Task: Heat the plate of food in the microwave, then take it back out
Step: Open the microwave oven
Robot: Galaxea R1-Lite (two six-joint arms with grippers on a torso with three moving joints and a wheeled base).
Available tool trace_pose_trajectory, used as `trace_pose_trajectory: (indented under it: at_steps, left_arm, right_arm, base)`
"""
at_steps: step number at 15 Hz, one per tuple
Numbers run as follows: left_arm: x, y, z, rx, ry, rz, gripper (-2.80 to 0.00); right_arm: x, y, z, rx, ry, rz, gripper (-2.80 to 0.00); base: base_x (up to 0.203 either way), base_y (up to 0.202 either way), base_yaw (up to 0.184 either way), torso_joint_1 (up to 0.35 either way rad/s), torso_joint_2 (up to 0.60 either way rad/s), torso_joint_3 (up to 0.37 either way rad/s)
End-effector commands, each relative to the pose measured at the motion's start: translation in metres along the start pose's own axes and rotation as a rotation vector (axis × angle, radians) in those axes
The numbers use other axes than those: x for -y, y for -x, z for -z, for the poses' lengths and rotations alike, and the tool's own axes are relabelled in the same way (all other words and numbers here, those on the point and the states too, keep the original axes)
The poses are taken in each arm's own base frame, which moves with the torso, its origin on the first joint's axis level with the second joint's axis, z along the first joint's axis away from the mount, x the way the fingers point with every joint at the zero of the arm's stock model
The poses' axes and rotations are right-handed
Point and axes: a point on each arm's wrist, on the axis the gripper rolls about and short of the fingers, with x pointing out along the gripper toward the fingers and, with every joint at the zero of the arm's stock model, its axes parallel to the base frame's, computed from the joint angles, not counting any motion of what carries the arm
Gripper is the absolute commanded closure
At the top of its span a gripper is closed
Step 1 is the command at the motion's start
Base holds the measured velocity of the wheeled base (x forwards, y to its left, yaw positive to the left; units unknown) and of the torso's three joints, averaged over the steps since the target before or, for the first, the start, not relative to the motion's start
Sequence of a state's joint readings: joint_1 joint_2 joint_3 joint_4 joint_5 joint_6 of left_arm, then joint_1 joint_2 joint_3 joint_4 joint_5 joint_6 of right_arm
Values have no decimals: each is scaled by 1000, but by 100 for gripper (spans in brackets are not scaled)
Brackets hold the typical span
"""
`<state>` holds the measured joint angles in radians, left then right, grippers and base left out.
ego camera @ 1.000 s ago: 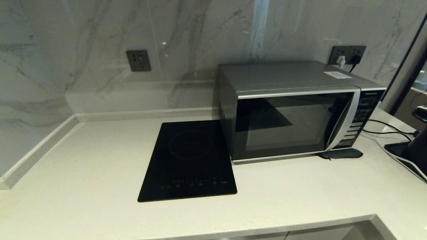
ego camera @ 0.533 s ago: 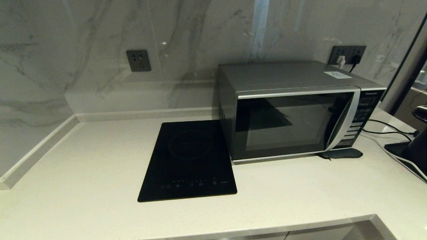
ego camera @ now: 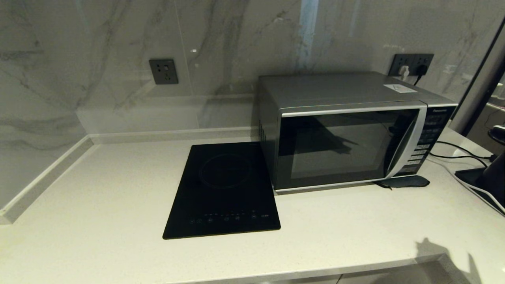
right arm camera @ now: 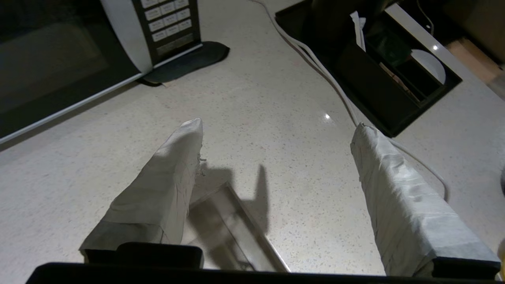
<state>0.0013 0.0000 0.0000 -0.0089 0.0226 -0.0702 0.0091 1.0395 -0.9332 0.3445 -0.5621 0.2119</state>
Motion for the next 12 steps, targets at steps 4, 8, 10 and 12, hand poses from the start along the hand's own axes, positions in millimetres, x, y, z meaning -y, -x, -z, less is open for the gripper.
trace_pose_trajectory:
  at_steps: [4, 8, 10, 12]
  left_arm:
    - [0, 0, 0, -1, 1, -1, 0]
    - [0, 0, 0, -1, 2, -1, 0]
    - [0, 0, 0, -1, 0, -1, 0]
    - [0, 0, 0, -1, 0, -1, 0]
  right_arm:
    - [-49, -21, 4, 12, 106, 85, -280]
    - [-99, -43, 5, 122, 78, 170, -280]
    - [-114, -54, 5, 148, 48, 179, -280]
    - [-124, -64, 10, 143, 26, 181, -280]
  base:
    - [0, 0, 0, 0, 0, 0]
    - [0, 0, 0, 0, 0, 0]
    - [0, 0, 0, 0, 0, 0]
    - [0, 0, 0, 0, 0, 0]
